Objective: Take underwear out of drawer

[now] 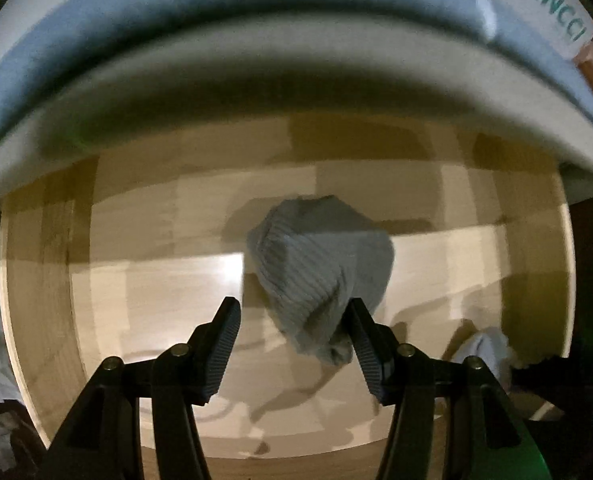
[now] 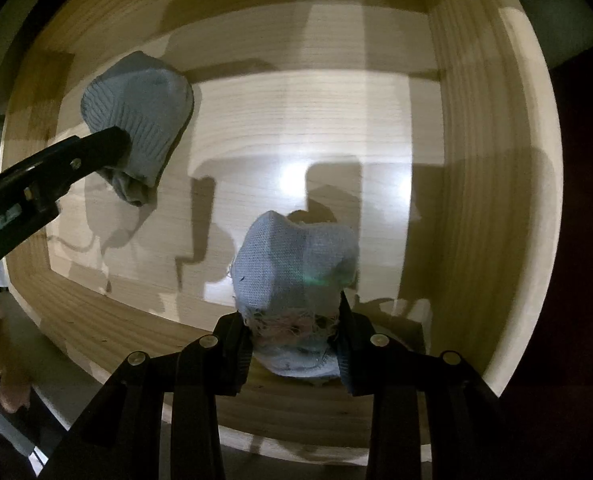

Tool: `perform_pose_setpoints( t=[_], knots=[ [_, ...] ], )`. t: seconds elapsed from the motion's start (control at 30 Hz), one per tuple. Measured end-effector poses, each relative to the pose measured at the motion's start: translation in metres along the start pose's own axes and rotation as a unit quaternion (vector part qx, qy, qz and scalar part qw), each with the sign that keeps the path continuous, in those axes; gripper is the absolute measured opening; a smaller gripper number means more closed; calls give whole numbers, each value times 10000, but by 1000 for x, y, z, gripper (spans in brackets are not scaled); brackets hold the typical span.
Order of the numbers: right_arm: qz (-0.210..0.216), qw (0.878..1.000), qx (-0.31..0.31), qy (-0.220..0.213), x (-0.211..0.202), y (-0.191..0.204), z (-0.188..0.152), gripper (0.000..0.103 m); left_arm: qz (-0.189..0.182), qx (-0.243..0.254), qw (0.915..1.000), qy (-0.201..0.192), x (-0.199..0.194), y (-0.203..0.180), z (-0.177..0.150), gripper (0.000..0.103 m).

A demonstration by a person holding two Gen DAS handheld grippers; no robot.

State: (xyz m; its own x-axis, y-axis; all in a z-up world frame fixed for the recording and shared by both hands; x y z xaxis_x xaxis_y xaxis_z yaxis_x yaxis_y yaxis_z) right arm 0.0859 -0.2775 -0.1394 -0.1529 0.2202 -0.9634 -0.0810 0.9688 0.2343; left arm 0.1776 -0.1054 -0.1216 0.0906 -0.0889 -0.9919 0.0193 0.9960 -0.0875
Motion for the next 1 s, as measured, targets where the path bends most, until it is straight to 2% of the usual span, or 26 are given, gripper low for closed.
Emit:
perform_pose_setpoints(
  t=[0.07, 0.23, 0.3, 0.57, 0.77, 1.0],
  knots=[
    [7, 10000, 1, 1, 0, -2, 0, 31, -112, -3, 9998, 179, 6, 2, 1, 30],
    [16, 10000, 12, -6, -1, -2, 0, 31, -127, 121, 9997, 174, 8, 0, 4, 23],
    [25, 10000, 17, -9, -2, -4, 0, 31, -77, 193, 9997, 141, 8, 0, 2, 14],
    [20, 10000, 7, -4, -3, -4, 1, 31, 50, 425, 9988, 248, 4, 9, 0, 12],
    [20, 10000, 12, -3, -3, -5, 1, 31, 172, 621, 9975, 296, 3, 17, -15, 12],
    [22, 10000, 10, -2, -3, -3, 2, 31, 370, 644, 9964, 403, 3, 26, -24, 12]
  ],
)
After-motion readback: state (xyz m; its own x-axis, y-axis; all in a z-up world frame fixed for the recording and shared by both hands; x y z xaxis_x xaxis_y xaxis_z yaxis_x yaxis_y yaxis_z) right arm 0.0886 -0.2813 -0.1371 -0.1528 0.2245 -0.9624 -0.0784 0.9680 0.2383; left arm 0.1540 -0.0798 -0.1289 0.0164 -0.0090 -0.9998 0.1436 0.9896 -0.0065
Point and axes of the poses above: each gripper's, at about its wrist camera, not at the fingertips, and x roughly the way its jaws point, y to its left, z to its top, the point moved 1 cm from there along x, roughly the way its jaws point, and after that the axes turned 15 degrees about -x, right-handed, at the moved point
